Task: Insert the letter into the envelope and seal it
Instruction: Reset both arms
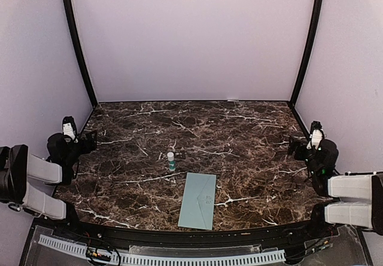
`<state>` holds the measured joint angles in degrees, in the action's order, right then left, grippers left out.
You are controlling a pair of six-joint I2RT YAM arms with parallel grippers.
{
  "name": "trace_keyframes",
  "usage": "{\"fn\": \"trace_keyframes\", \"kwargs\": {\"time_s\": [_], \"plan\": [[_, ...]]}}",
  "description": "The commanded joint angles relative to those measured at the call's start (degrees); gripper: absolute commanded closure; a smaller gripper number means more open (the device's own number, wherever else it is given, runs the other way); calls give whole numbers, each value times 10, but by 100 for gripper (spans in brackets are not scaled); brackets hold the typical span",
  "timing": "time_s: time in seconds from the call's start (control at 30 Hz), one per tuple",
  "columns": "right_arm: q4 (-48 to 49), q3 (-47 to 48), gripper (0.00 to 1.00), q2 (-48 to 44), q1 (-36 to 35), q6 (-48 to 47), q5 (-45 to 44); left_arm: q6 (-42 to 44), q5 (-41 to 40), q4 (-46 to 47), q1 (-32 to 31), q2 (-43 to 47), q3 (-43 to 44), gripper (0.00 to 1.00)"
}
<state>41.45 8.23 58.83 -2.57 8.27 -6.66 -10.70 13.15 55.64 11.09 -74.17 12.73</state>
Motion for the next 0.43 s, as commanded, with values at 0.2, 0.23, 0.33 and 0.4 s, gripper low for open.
{"fn": "trace_keyframes", "kwargs": {"time_s": [0.2,0.23,0.33,0.4], "plan": [[162,-35,1,14,3,-35,-29,11,7,93,2,-7,-23,11],[162,-34,1,16,2,-34,-27,11,7,93,2,-8,-23,10],[162,-34,1,17,2,-33,-25,10,1,94,3,-6,-25,10],[165,-35,1,16,2,-33,-24,9,-3,94,3,-3,-27,10]]}}
